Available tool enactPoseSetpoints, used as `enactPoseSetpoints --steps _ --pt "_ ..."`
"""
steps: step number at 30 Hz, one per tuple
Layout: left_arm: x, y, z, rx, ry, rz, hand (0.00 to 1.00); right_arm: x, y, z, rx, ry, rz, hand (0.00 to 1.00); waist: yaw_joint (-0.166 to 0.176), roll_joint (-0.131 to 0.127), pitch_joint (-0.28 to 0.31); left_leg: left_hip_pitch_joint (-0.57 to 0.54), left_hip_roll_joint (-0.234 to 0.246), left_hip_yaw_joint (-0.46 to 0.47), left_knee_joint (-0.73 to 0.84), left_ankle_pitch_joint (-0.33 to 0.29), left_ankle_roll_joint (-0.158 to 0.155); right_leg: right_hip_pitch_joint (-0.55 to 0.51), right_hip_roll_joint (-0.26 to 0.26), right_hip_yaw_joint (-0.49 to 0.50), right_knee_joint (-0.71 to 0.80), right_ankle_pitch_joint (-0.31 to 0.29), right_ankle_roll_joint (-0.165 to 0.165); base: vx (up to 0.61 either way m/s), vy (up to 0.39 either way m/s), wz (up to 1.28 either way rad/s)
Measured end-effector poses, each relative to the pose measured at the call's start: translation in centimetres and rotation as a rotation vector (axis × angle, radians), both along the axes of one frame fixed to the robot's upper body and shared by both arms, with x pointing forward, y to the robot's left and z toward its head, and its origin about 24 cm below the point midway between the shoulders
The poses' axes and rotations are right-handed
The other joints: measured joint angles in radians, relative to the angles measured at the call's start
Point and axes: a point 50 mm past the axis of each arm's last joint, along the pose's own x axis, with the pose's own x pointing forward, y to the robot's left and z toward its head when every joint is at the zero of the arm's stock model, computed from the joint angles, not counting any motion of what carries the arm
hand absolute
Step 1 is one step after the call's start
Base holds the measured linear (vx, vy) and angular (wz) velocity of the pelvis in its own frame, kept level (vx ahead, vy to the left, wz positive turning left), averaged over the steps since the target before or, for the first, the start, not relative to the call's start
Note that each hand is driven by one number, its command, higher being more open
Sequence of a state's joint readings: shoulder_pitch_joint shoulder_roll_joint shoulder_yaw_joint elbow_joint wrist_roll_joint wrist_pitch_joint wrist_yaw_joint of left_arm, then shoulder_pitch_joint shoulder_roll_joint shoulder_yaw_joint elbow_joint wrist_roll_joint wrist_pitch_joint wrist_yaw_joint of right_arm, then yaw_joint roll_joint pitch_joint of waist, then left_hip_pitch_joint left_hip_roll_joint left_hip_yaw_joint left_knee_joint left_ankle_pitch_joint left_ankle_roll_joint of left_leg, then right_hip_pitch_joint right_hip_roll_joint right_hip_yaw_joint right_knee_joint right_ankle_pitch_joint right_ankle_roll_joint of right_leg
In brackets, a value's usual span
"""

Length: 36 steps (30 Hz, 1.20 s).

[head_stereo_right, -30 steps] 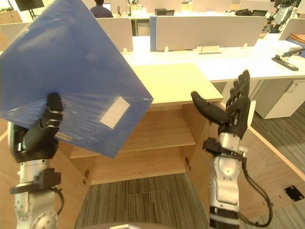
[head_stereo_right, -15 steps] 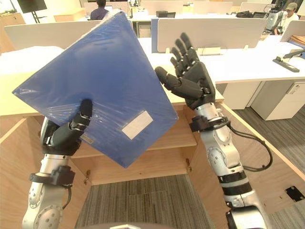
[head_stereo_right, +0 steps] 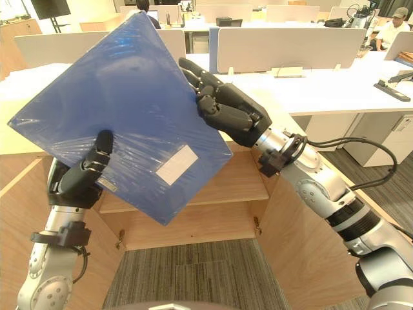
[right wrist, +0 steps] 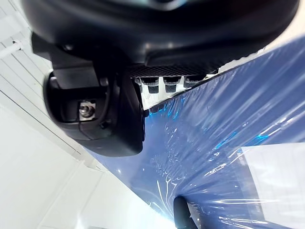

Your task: Walk over to the cabinet, pick up the folder, carry it to the office cabinet, place the folder inside the office cabinet, then close the office cabinet door

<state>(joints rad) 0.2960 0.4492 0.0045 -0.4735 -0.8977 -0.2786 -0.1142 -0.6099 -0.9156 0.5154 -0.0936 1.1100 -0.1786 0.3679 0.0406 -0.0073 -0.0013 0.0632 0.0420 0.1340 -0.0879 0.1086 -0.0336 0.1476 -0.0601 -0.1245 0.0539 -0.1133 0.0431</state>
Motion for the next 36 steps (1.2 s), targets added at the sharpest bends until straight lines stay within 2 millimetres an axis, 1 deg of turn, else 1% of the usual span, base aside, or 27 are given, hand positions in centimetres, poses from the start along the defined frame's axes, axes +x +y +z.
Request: enactPoseSetpoints --steps 4,7,12,16,22,29,33,36 --pt "0.0 0.1 -0.1 0.005 0.001 0.002 0.0 0.0 0.0 0.0 0.001 0.001 0.001 1.0 0.0 0.006 -0.01 -0.007 0.0 0.0 0.0 0.003 0.0 -0.008 0.0 0.0 0.004 0.0 0.0 0.0 0.0 0.0" --pt "0.1 0.1 -0.6 0.009 0.023 0.004 0.0 0.1 -0.1 -0.8 0.02 0.039 -0.003 1.0 0.005 0.01 -0.015 -0.007 0.001 0.0 0.0 0.005 0.0 -0.01 0.0 0.0 0.008 0.0 0.0 0.0 0.0 0.0" --pt "0.5 0.3 -2.2 0.048 0.095 0.015 0.0 0.9 -0.2 -3.5 0.063 0.172 -0.034 1.0 0.007 0.014 -0.019 -0.015 0.003 0.003 -0.004 0.013 0.004 -0.029 0.001 0.004 0.022 0.0 0.0 -0.03 0.001 -0.02" --pt "0.6 0.6 -2.7 0.091 0.122 0.026 0.0 1.1 0.0 -4.5 0.078 0.223 -0.042 1.0 0.008 0.013 -0.019 -0.014 0.002 0.004 -0.004 0.015 0.006 -0.029 0.0 0.005 0.025 0.0 0.0 -0.02 0.003 0.0" --pt "1.1 0.8 -3.1 0.131 0.124 0.03 0.0 1.4 0.3 -4.7 0.126 0.234 -0.045 1.0 0.011 0.013 -0.019 -0.014 0.002 0.002 -0.004 0.017 0.006 -0.029 0.0 0.004 0.025 0.001 0.001 0.0 0.0 0.0" --pt "1.4 0.1 -4.3 0.126 0.163 0.009 0.0 2.4 1.0 -4.9 0.292 0.294 -0.059 1.0 0.011 0.012 -0.02 -0.019 0.002 0.004 -0.001 0.019 0.007 -0.035 0.001 0.007 0.025 0.006 0.002 0.0 0.0 0.0" --pt "1.5 -0.4 -5.3 0.142 0.195 -0.013 0.0 3.1 1.3 -4.2 0.359 0.288 -0.073 1.0 0.011 0.012 -0.02 -0.025 0.003 0.008 0.0 0.021 0.008 -0.039 0.001 0.012 0.019 0.014 0.003 -0.02 0.005 -0.04" --pt "1.5 -0.8 -6.3 0.182 0.239 -0.04 0.0 3.5 1.4 -3.3 0.419 0.263 -0.085 1.0 0.01 0.013 -0.019 -0.025 0.003 0.013 0.0 0.022 0.009 -0.041 0.001 0.016 0.017 0.018 0.004 -0.03 0.009 -0.04"
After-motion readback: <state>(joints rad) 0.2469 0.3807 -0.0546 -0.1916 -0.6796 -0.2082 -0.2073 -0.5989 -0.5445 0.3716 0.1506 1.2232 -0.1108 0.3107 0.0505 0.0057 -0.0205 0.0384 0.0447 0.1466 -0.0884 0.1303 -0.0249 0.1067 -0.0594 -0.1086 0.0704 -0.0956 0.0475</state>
